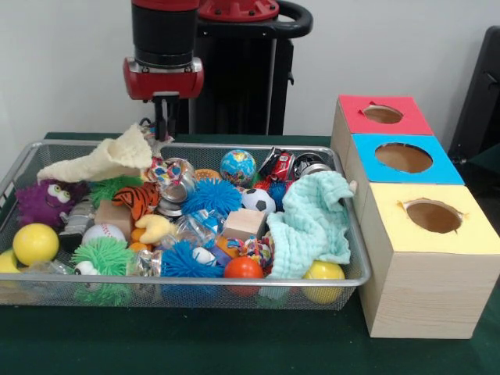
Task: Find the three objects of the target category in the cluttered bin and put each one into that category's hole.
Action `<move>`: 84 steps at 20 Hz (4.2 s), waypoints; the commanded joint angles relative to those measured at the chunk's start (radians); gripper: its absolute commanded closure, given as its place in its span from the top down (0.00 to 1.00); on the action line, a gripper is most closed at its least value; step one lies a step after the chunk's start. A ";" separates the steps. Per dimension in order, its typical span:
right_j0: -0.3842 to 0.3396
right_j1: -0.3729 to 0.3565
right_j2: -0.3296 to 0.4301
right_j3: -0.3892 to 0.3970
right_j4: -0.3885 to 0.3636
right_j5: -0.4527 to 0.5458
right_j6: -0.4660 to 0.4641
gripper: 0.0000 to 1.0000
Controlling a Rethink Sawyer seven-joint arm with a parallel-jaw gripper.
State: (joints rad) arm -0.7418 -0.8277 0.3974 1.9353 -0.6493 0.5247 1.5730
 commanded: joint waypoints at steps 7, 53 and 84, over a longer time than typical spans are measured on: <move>0.073 -0.063 -0.100 0.100 0.104 0.012 0.181 0.00; 0.366 -0.178 -0.270 0.208 0.420 -0.036 0.241 0.00; 0.677 -0.126 -0.371 0.154 0.665 -0.099 0.335 0.00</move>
State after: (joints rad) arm -0.0867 -0.9822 0.0552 2.1198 -0.0564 0.4449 1.6254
